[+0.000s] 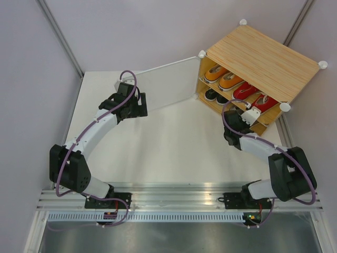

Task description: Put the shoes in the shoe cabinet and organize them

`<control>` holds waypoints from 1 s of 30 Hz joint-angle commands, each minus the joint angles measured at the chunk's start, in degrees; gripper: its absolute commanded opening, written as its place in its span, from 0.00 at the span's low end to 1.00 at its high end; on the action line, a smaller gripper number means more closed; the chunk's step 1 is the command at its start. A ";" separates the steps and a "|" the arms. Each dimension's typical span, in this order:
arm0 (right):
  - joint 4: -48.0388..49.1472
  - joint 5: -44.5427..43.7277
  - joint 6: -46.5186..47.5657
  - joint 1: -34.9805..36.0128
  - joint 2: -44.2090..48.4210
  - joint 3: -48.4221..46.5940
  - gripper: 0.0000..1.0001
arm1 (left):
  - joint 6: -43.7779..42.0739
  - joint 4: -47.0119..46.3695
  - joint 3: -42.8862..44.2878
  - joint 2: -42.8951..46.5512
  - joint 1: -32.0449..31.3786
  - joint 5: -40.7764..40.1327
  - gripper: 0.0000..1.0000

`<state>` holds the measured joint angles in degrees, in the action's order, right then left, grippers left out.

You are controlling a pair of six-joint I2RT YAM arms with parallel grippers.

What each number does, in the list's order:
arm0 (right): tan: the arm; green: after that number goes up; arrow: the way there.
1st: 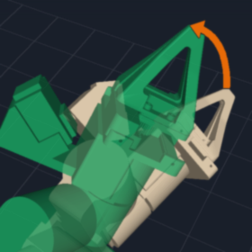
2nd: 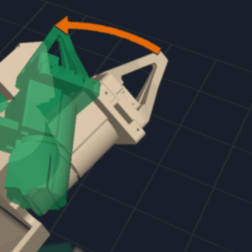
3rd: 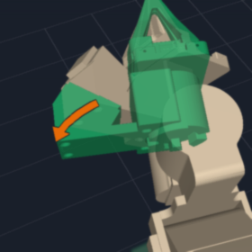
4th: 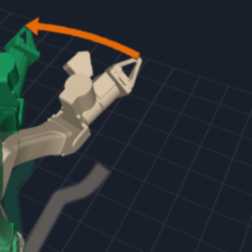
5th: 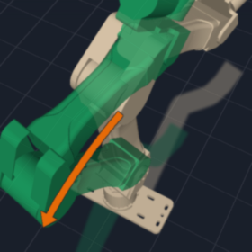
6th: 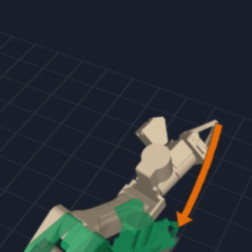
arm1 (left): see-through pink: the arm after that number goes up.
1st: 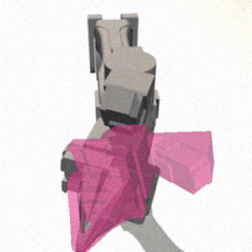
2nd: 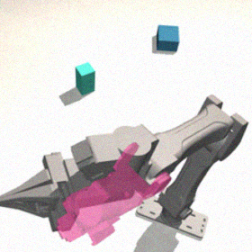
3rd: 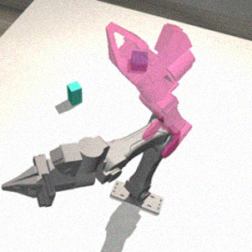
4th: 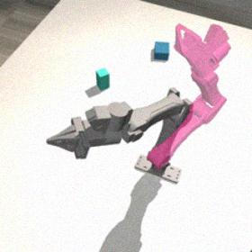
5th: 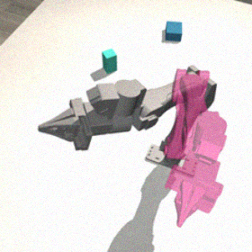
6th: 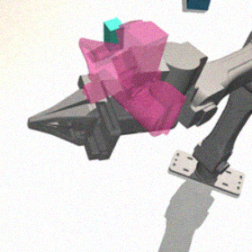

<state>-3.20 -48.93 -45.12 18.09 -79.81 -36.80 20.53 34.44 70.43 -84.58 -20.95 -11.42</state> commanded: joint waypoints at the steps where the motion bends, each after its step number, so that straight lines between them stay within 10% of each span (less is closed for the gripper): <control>1: 3.99 -0.29 1.71 -1.74 -0.34 -1.17 0.23 | 0.38 0.11 0.32 1.96 0.30 0.00 0.98; 30: -2.08 -3.02 -7.62 -7.10 -1.13 -2.84 0.17 | 0.38 0.19 0.32 2.40 0.30 -0.36 0.98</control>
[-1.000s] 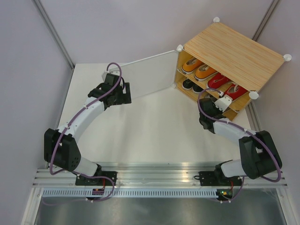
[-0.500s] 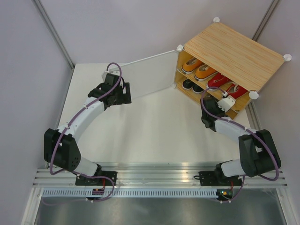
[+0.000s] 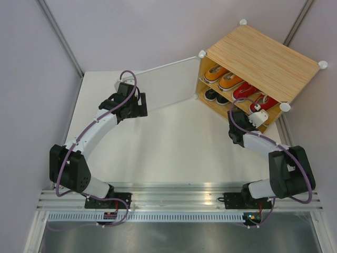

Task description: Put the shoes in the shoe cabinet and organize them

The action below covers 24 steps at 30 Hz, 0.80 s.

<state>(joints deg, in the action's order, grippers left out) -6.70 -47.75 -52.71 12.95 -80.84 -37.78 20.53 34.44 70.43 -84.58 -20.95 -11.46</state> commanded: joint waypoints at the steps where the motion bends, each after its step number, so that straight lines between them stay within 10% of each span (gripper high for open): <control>1: 1.86 -4.20 0.23 -2.14 -0.28 -2.03 0.18 | 0.38 0.19 0.32 2.40 0.38 -0.23 0.98; 24: 5.13 -1.30 3.14 -3.19 -1.87 -2.65 0.22 | 0.21 0.11 0.23 2.84 0.30 -1.19 0.98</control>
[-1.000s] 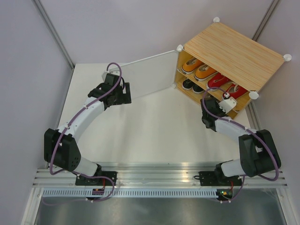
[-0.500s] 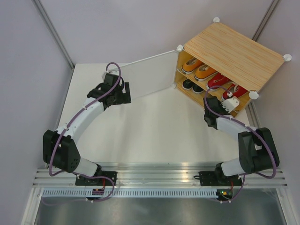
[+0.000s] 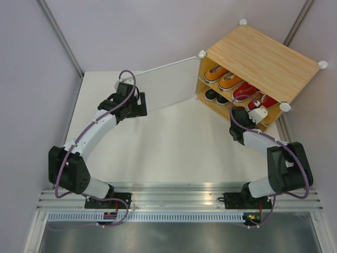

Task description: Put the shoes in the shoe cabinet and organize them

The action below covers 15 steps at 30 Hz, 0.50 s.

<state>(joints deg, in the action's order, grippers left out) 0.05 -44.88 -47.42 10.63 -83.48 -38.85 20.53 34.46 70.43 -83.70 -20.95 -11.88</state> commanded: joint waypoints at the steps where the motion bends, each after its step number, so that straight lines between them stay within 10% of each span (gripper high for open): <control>1: -2.25 -4.16 -2.41 -1.05 0.95 -1.49 0.22 | 0.12 0.26 0.23 1.88 0.30 -0.78 0.98; 15: -3.92 12.61 4.96 -0.18 10.70 1.31 0.47 | 0.56 0.17 0.23 2.40 0.30 0.01 0.98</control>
<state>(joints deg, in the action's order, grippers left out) -3.75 -38.04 -45.60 10.02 -75.90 -38.65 20.53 34.46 70.43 -83.33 -20.95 -11.88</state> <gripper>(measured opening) 0.458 0.982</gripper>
